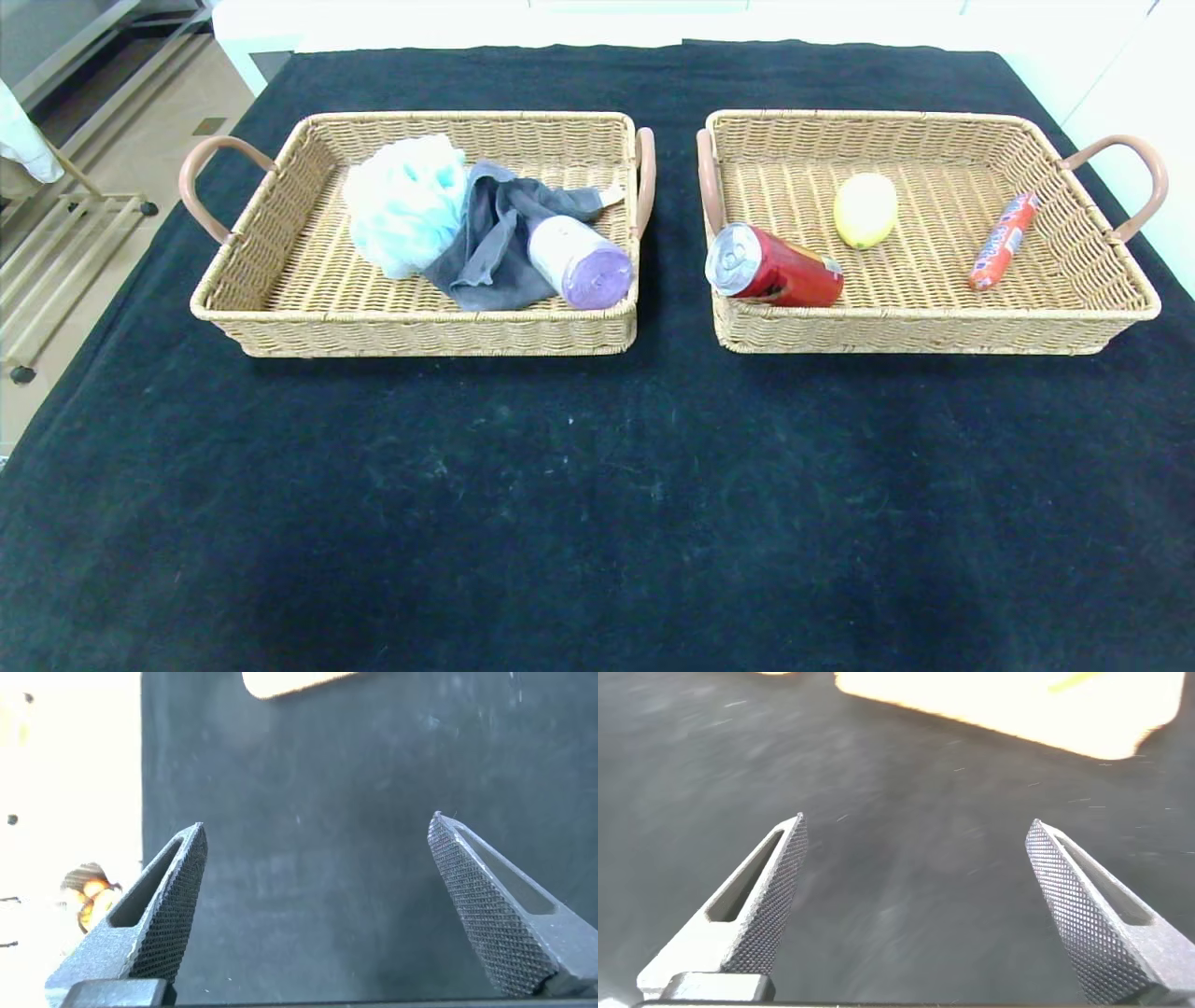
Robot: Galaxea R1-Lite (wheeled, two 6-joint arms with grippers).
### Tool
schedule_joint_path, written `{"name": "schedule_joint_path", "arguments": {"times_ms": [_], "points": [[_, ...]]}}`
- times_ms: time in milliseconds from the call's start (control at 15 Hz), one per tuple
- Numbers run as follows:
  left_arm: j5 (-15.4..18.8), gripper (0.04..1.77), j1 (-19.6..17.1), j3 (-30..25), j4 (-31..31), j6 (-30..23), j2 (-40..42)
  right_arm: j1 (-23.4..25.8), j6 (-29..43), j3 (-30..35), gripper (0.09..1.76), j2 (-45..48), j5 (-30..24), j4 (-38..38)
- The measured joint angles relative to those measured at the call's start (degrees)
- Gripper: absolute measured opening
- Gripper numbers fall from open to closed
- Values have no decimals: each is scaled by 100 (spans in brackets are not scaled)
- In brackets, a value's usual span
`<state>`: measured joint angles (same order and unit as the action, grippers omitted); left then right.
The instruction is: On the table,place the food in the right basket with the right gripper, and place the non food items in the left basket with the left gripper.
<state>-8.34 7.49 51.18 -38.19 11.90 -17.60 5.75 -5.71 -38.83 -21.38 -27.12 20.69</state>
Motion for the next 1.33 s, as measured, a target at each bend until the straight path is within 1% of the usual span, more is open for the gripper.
{"name": "schedule_joint_path", "arguments": {"times_ms": [67,200,267,333,467,533,600,733,800,933,1000,1067,1200,1333], "points": [[254,171,-219,59,10,61,20,-217,1,18,171,193,63,152],[1114,171,-823,107,-23,144,96,-483,0,167,171,577,351,255],[1282,171,-1005,85,-124,146,146,-545,-2,278,171,763,505,260],[1278,171,-1096,11,-139,122,184,-580,0,399,171,973,717,260],[1051,171,-1173,-82,-130,105,226,-597,0,567,171,1353,1156,249],[1001,171,-1181,-93,-91,22,239,-606,-2,634,171,1537,1302,246],[1009,172,-1142,-88,-23,-49,251,-606,-5,685,171,1692,1363,251],[970,172,-781,-5,107,-85,289,-608,0,790,171,1899,1396,244],[928,172,-664,15,140,-99,322,-608,1,816,171,1963,1429,238],[913,172,-644,-107,182,-94,505,-608,-5,887,171,2075,1536,158],[928,172,-672,-241,317,-79,645,-611,-7,951,171,2105,1737,10],[946,172,-696,-466,589,-61,820,-608,-11,1052,171,2120,1977,-286],[955,172,-718,-1039,1384,-52,1148,-608,-24,1480,171,2138,2369,-1163],[935,172,-733,-1771,2122,-50,1443,-608,-51,2116,171,2146,2636,-2118]]}}
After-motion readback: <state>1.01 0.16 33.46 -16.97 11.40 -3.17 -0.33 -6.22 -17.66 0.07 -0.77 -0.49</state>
